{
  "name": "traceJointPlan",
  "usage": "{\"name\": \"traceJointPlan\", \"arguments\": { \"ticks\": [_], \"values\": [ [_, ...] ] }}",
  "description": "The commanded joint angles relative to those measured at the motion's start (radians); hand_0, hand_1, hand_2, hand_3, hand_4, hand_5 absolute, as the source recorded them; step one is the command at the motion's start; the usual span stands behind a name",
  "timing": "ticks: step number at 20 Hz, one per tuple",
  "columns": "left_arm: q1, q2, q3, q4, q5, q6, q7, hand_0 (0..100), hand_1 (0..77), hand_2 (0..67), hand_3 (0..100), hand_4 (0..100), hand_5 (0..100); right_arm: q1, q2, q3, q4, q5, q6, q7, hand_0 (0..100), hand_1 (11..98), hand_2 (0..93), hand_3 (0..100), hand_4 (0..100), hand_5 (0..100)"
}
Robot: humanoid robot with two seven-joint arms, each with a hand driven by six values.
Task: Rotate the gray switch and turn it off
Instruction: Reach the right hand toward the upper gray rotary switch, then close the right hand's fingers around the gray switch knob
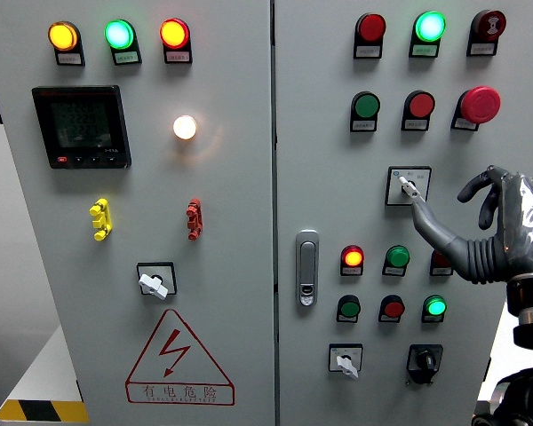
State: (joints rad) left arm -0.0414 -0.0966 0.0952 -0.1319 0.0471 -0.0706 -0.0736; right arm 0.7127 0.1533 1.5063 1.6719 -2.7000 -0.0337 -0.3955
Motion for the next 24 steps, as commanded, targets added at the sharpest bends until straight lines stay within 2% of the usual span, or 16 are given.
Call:
{"name": "traceJointPlan", "arguments": {
  "ticks": [1,9,24],
  "values": [
    [0.0,0.0,0.0,0.0,0.0,0.0,0.0,85,0.0,13.4,19,8,11,0.02,0.0001,-0.003,-0.027,0.0,0.0,0.0,0,36.2,68.8,95,100,100],
    [0.0,0.0,0.0,0.0,0.0,0.0,0.0,85,0.0,13.4,19,8,11,0.068,0.0016,-0.029,-0.104,0.002,-0.002,-0.002,0,37.6,69.6,95,100,100],
    [0.0,0.0,0.0,0.0,0.0,0.0,0.0,85,0.0,13.4,19,8,11,0.102,0.0016,-0.037,-0.138,0.002,0.0,0.0,0,38.9,69.7,95,100,100]
  ]
}}
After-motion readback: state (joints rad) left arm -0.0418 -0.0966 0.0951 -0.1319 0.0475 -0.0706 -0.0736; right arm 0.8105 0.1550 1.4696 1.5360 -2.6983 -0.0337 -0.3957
